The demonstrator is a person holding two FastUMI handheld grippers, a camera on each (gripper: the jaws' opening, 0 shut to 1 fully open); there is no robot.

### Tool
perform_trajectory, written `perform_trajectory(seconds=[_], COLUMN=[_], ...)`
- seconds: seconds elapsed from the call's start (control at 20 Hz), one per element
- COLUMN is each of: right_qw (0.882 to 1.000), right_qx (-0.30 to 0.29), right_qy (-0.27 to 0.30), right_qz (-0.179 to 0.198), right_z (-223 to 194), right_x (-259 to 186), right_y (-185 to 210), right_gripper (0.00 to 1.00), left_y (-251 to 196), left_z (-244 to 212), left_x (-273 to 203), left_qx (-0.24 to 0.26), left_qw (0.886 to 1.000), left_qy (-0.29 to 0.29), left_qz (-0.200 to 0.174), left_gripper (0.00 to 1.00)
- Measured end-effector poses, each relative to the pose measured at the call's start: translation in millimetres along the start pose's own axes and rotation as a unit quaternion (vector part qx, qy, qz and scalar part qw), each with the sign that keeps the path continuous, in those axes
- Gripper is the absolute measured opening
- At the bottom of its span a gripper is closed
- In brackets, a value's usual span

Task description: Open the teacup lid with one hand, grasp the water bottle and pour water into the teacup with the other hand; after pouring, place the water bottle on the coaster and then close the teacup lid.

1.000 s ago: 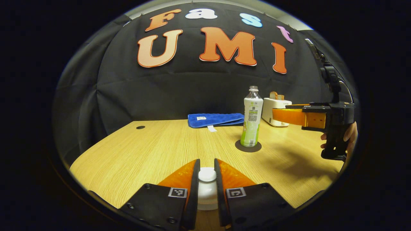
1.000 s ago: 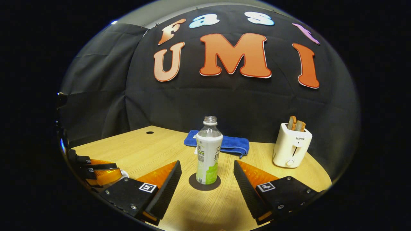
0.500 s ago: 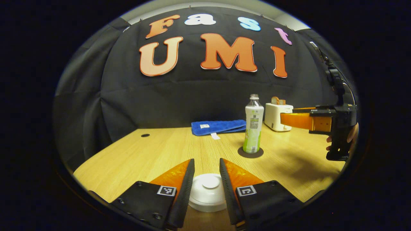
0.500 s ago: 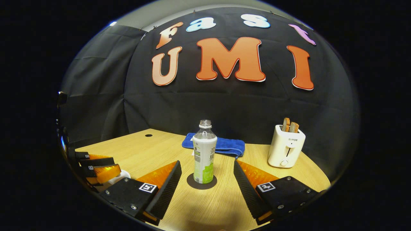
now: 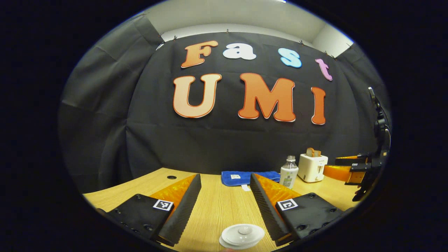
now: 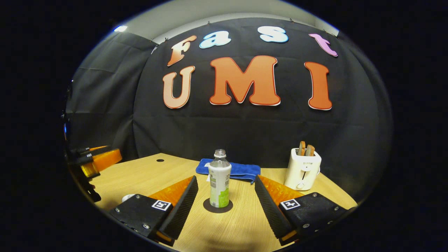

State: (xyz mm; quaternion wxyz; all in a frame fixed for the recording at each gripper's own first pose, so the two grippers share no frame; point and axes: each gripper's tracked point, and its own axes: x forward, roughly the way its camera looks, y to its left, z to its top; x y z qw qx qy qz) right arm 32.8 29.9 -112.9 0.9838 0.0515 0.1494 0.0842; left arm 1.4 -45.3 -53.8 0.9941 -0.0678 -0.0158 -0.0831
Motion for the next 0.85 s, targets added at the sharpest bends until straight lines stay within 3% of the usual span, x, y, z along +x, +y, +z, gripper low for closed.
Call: perform_trajectory(seconds=[0.1, 0.3, 0.85], right_qw=[1.0, 1.0, 0.997], right_qx=[-0.002, -0.013, -0.048], right_qy=[-0.006, -0.02, -0.053], right_qz=[-0.006, -0.011, -0.005], right_z=[6, 18, 61], right_x=[-5, -11, -39], right_y=[1, 9, 22], right_gripper=[0.98, 0.98, 0.97], left_y=[6, 2, -9], left_z=[13, 28, 65], left_x=[5, 13, 19], left_qx=[0.003, 0.026, 0.011], left_qw=[1.0, 1.0, 1.0], left_qy=[-0.006, -0.003, -0.012], left_qz=[0.008, 0.015, 0.01], left_gripper=[0.94, 0.92, 0.94])
